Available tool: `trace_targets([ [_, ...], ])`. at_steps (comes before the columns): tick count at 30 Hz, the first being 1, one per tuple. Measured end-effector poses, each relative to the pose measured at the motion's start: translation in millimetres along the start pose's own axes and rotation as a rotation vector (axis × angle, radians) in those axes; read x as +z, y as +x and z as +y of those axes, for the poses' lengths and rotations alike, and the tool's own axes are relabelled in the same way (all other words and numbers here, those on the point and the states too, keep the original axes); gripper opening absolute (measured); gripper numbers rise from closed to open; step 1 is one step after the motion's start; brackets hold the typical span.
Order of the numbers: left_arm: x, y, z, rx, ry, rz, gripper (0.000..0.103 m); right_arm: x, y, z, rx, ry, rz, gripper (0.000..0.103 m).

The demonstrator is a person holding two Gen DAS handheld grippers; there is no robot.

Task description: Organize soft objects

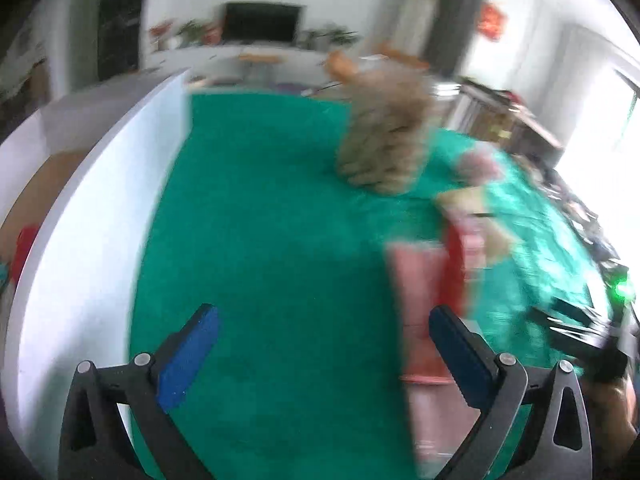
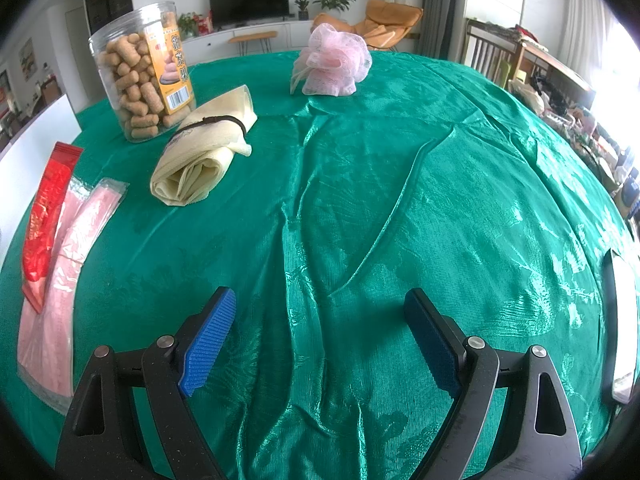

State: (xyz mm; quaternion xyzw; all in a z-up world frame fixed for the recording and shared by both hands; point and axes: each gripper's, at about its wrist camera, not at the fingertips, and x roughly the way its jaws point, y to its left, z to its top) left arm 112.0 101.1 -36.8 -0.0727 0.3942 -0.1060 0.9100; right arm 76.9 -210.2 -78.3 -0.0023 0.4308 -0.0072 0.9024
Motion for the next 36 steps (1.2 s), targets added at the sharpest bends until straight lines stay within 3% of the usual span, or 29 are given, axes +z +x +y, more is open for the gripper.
trace_targets([
  [2,3.4,-1.3,-29.8,-0.011,0.097,-0.007,0.103,0.0,-0.1,0.0,0.0,0.0,0.0,0.088],
  [6,3.3,22.0,-81.9,0.065,0.277,0.017,0.099,0.1,-0.2,-0.2,0.001,0.0,-0.001,0.088],
  [10,4.9,54.6,-89.3,0.091,0.28,0.107,0.066,0.1,-0.1,-0.1,0.0,0.0,0.0,0.088],
  [12,3.9,65.7,-87.3,0.092,0.251,0.138,0.04,0.1,0.0,-0.1,0.0,0.0,0.0,0.088],
  [13,3.8,67.7,-86.0,0.092,0.241,0.138,0.021,0.1,0.0,0.0,0.0,0.0,-0.001,0.088],
  [15,7.7,57.8,-81.5,0.072,0.198,0.095,0.016,0.1,0.1,-0.1,0.0,0.0,-0.001,0.088],
  [22,24.1,29.4,-55.6,-0.054,0.057,0.074,0.015,0.1,0.2,-0.3,0.0,0.0,-0.001,0.088],
  [25,28.7,23.2,-25.5,0.014,0.014,0.077,0.015,0.0,0.1,-0.2,0.0,0.0,-0.001,0.088],
  [30,15.7,43.9,10.9,0.193,0.025,0.167,0.018,0.0,0.3,-0.2,0.0,0.0,-0.001,0.088],
  [31,11.8,49.6,16.0,0.22,0.023,0.181,0.027,0.0,0.3,-0.1,0.0,0.001,-0.001,0.088],
  [34,4.3,59.6,23.7,0.243,0.01,0.191,0.08,0.1,0.5,-0.3,0.0,0.001,-0.001,0.088],
  [36,-1.6,63.1,23.3,0.268,0.02,0.169,0.085,0.1,0.4,-0.2,0.0,0.0,-0.001,0.088],
])
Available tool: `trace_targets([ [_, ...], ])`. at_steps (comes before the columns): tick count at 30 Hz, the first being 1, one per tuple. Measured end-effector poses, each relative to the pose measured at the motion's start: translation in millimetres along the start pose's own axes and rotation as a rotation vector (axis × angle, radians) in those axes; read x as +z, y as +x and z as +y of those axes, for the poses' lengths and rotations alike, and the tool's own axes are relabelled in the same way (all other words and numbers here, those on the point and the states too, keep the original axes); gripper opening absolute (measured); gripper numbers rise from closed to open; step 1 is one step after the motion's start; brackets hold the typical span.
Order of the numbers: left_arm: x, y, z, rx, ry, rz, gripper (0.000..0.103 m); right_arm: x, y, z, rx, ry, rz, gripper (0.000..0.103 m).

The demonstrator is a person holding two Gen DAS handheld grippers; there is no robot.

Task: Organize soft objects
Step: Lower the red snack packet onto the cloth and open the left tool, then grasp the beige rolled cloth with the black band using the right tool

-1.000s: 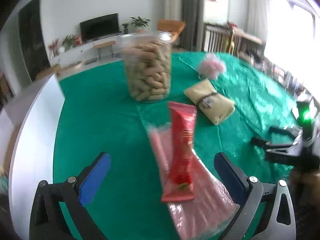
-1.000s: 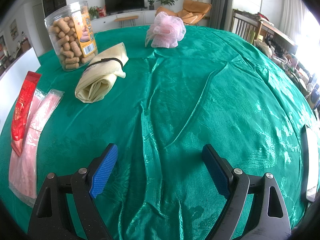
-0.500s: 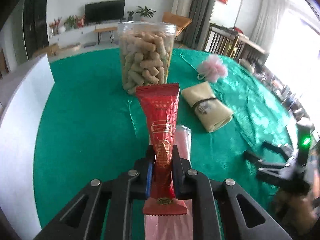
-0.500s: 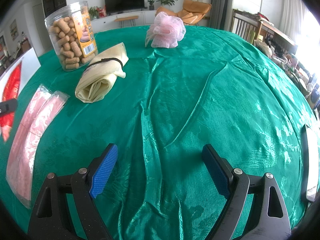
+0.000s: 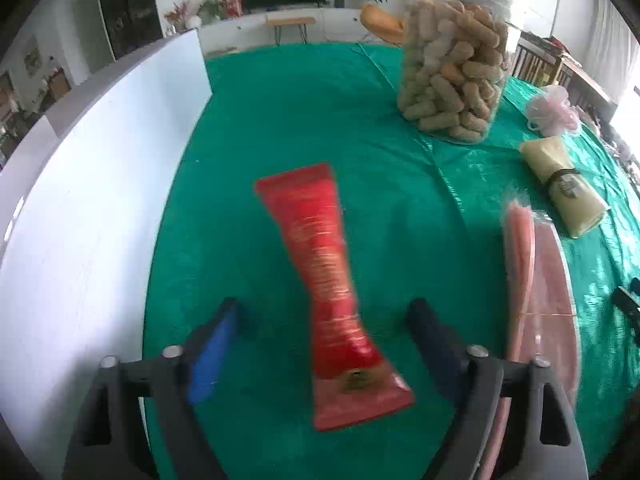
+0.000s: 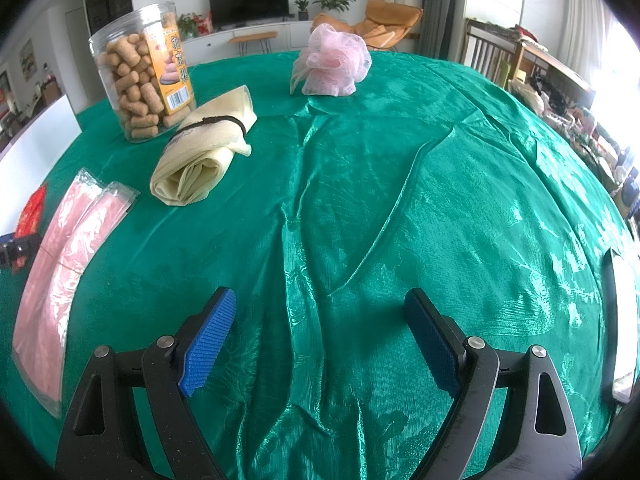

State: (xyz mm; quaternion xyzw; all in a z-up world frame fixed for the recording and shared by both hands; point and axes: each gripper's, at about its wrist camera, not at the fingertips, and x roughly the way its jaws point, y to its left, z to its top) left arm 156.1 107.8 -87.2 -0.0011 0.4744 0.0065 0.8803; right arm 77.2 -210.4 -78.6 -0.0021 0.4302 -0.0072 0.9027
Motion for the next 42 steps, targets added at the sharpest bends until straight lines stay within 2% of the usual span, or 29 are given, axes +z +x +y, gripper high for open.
trace_targets([
  [5,-3.9,6.2,6.6,0.019,0.029,-0.033,0.103,0.0,-0.1,0.1,0.0,0.0,0.0,0.088],
  [7,-4.9,8.4,16.2,-0.017,-0.005,-0.035,0.103,-0.1,-0.2,0.1,0.0,0.0,0.0,0.088],
  [33,-4.9,10.0,16.1,-0.017,-0.002,-0.039,0.103,0.9,0.7,-0.5,0.002,0.002,0.004,0.089],
  [34,-4.7,10.1,16.1,-0.017,-0.002,-0.039,0.103,3.2,1.7,-1.3,0.007,0.0,0.018,0.089],
  [36,-4.8,10.0,16.2,-0.017,-0.002,-0.039,0.103,15.2,5.1,-2.5,0.007,0.019,0.101,0.088],
  [37,-4.7,10.1,16.1,-0.017,-0.002,-0.039,0.103,25.8,5.2,-5.4,0.022,0.079,0.137,0.088],
  [39,-4.8,10.1,16.1,-0.017,-0.002,-0.039,0.103,47.2,-5.0,-5.2,0.099,0.181,0.113,0.088],
  [40,-4.7,10.2,16.1,-0.017,-0.002,-0.039,0.103,61.8,-11.5,2.0,0.126,0.187,0.089,0.088],
  [42,-4.9,10.1,16.0,-0.017,-0.002,-0.039,0.103,93.1,-18.1,31.7,0.14,0.095,0.055,0.087],
])
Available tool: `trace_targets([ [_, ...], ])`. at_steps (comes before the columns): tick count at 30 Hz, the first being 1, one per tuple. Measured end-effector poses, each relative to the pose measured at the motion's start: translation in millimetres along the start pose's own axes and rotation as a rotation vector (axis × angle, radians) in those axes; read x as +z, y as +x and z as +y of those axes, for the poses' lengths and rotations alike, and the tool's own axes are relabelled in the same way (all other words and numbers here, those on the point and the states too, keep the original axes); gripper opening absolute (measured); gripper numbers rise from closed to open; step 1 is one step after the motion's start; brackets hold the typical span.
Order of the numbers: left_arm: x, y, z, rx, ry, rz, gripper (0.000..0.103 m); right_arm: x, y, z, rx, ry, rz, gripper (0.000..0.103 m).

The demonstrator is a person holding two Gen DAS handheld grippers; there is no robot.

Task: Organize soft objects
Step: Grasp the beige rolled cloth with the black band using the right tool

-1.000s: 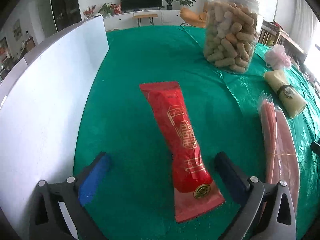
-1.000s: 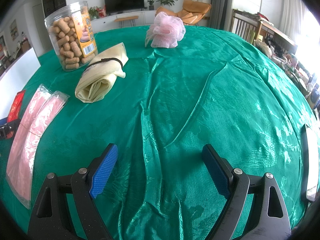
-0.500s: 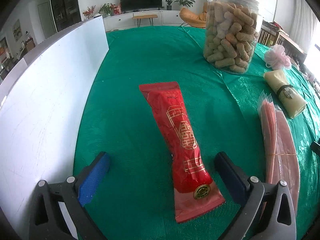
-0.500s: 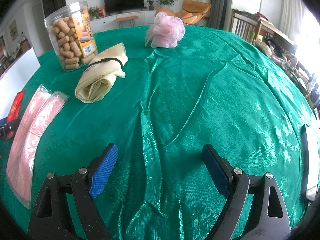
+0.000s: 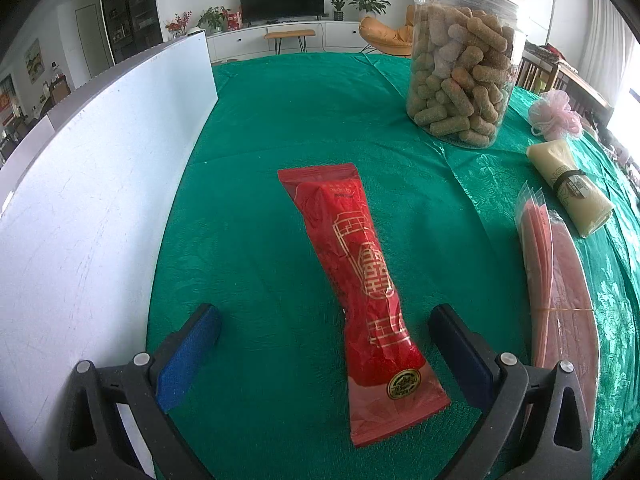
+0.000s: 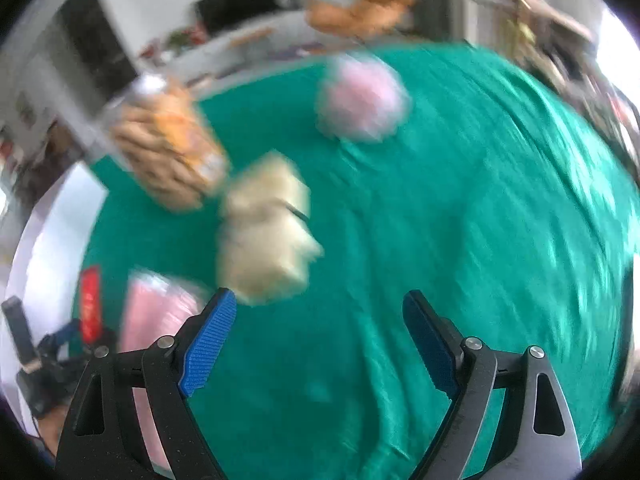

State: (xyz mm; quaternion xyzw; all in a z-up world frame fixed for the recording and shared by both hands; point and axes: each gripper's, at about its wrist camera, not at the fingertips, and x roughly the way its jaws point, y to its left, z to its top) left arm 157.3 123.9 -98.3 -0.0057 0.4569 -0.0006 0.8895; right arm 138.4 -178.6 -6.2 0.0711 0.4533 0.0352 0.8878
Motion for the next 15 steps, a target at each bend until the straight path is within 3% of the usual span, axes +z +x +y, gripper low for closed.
trace_targets([
  [2,0.0,0.1,0.0,0.0,0.0,0.0,0.103,21.9,13.2,36.7,-0.024,-0.137,0.023,0.087],
  [5,0.0,0.1,0.0,0.0,0.0,0.0,0.103,40.4,60.9,72.0,-0.166,-0.296,0.13,0.087],
  [6,0.0,0.1,0.0,0.0,0.0,0.0,0.103,42.9,80.7,74.0,-0.194,-0.309,0.181,0.087],
  [9,0.0,0.3,0.2,0.0,0.0,0.0,0.103,42.7,115.9,61.8,-0.17,-0.243,0.311,0.085],
  [10,-0.1,0.3,0.2,0.0,0.0,0.0,0.103,43.0,113.5,53.0,-0.127,-0.19,0.284,0.084],
  [11,0.0,0.1,0.3,0.0,0.0,0.0,0.103,42.5,110.0,46.6,-0.117,-0.156,0.264,0.073],
  [12,0.1,0.2,0.3,0.0,0.0,0.0,0.103,39.6,103.9,38.5,-0.108,-0.127,0.248,0.054],
  [15,0.2,0.0,0.6,0.0,0.0,0.0,0.103,22.6,81.4,24.8,-0.041,-0.102,0.222,0.049],
])
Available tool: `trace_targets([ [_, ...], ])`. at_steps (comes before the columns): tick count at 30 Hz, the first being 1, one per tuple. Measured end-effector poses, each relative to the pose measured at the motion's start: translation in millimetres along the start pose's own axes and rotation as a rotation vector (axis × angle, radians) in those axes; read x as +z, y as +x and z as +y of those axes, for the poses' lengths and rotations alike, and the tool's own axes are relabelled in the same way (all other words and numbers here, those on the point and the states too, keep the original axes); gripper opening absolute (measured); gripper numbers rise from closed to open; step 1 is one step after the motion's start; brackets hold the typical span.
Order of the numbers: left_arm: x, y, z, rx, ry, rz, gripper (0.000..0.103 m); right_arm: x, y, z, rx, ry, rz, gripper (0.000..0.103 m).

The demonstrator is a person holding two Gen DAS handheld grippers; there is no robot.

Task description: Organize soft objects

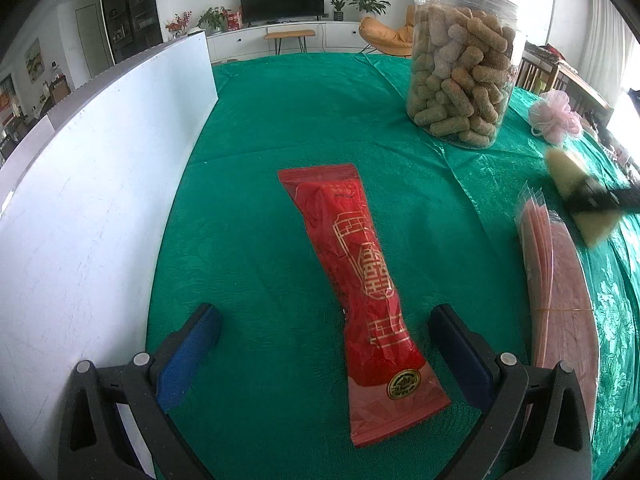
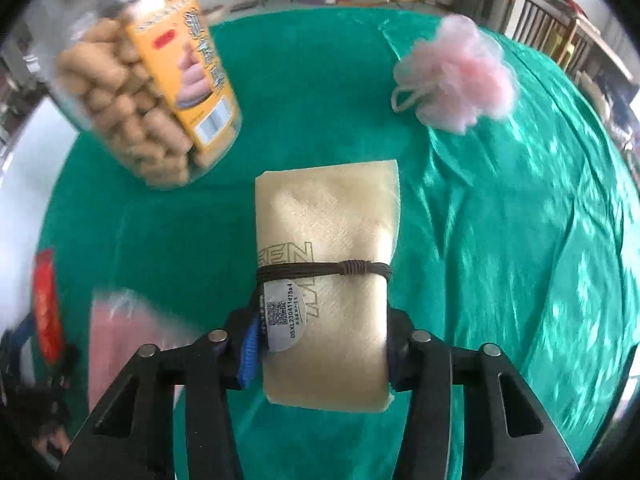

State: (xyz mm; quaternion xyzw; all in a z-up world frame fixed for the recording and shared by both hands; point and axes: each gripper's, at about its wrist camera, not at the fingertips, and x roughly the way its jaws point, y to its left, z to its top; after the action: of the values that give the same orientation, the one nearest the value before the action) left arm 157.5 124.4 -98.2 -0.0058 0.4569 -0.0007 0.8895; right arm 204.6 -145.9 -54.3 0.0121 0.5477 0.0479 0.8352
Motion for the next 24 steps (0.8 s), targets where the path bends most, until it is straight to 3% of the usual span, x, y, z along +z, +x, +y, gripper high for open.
trace_targets([
  [3,0.8,-0.2,-0.1,0.0,0.0,0.001,0.103,-45.8,-17.2,-5.6,0.013,-0.011,-0.022,0.049],
  [7,1.3,-0.8,-0.7,-0.007,0.008,0.006,0.103,-111.7,-40.9,-13.0,-0.02,0.029,-0.138,0.05],
  [9,2.5,-2.3,-1.5,-0.029,0.036,0.049,0.103,-130.2,-47.4,-15.3,-0.02,0.073,-0.176,0.05],
  [14,6.1,-16.8,6.6,-0.097,-0.044,0.05,0.103,-149.7,-54.5,-10.7,-0.03,0.076,-0.212,0.051],
  [18,24.1,-3.6,10.0,-0.083,-0.104,0.082,0.1,-148.6,-51.1,-8.7,-0.033,0.072,-0.215,0.054],
  [19,27.3,-0.2,10.3,-0.081,-0.113,0.082,0.087,-147.9,-51.2,-10.0,-0.027,0.079,-0.216,0.054],
  [21,33.1,4.2,5.6,-0.032,-0.094,0.07,0.05,-148.6,-52.6,-15.6,-0.015,0.109,-0.217,0.05],
  [22,34.6,4.8,1.2,-0.045,-0.067,0.069,0.015,-151.3,-54.7,-18.6,-0.013,0.128,-0.219,0.049],
  [24,33.1,-1.6,-6.6,-0.075,-0.038,0.053,0.014,-155.8,-59.4,-24.6,-0.02,0.165,-0.228,0.045],
])
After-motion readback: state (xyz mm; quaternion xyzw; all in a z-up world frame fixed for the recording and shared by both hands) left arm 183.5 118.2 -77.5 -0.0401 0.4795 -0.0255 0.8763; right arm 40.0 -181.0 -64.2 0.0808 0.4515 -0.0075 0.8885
